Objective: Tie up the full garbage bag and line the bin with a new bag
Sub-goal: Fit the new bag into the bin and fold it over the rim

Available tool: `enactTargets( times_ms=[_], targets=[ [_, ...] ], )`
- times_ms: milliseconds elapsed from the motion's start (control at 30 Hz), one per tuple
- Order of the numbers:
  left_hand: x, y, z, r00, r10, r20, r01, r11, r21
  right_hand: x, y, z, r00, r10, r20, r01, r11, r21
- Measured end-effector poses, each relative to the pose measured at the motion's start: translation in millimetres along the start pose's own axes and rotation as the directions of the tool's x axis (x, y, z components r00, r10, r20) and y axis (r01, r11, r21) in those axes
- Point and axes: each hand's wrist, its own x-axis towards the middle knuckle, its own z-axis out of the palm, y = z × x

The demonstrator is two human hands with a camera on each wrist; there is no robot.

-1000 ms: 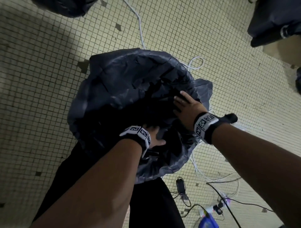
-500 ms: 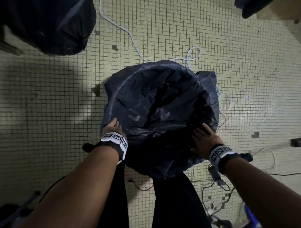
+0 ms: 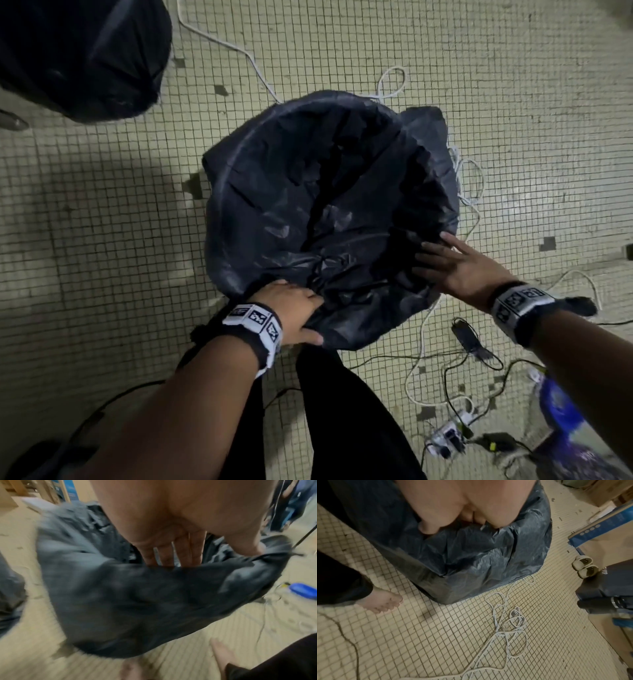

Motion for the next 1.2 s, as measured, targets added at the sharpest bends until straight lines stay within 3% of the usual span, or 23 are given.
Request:
enactTargets(
  times_ms=[100,167,233,367,533,667,800,933,1033,1133,1200],
  targets=[
    [18.7,37.2,19.3,0.997,-0.063,-0.037,0.056,0.987,-0.148,0.2,-2.5,17.7,0.996,0.057,0.066,-0.056,0.998,-0.012],
    [25.8,54.9,30.6,0.986,-0.153,-0.066,0.134,0.965,-0.226,-2.1,-0.3,21.4,0.998,0.039,-0.042,-0.039,0.999,-0.005],
    [30.3,64.1,38.9,0.968,-0.230,-0.104,0.203,0.954,-0.222,-2.9,-2.4,26.0,0.996,0.059,-0.066,-0.059,0.998,-0.004],
    [30.3,60.7,45.1,0.956,-0.257,-0.139,0.259,0.966,-0.007,-1.8,-20.0,31.4,0.979,0.096,-0.180,-0.087,0.994,0.060],
    [13.1,22.4,38.4,0.968,-0.228,-0.104,0.246,0.945,0.215,6.4,-56.5,34.3,0.886,0.210,-0.414,-0.127,0.967,0.219],
    [-3.9,-12.2,20.0,0.958,-0.237,-0.161,0.278,0.905,0.323,23.2,-88.6,34.8,0.826,0.291,-0.483,-0.157,0.941,0.300],
    [-22.3,-44.0,-5.6,0.936,-0.320,-0.143,0.348,0.793,0.500,52.6,-120.9,26.4,0.770,0.357,-0.529,-0.169,0.913,0.371],
    [-28.0,-57.6,-25.2,0.873,-0.460,-0.162,0.468,0.698,0.542,77.8,-147.0,5.6,0.778,0.428,-0.460,-0.209,0.867,0.453],
    [-20.2,-45.9,-19.8,0.892,-0.416,-0.178,0.448,0.755,0.479,86.8,-153.5,-12.2,0.817,0.466,-0.340,-0.248,0.816,0.523],
    [-1.8,-12.6,-5.7,0.950,-0.219,-0.224,0.279,0.915,0.291,79.8,-137.8,-12.8,0.863,0.413,-0.290,-0.126,0.732,0.669],
    [15.8,12.4,3.6,0.950,-0.204,-0.234,0.235,0.965,0.113,64.2,-114.4,-10.8,0.880,0.321,-0.349,-0.065,0.811,0.581]
  ],
)
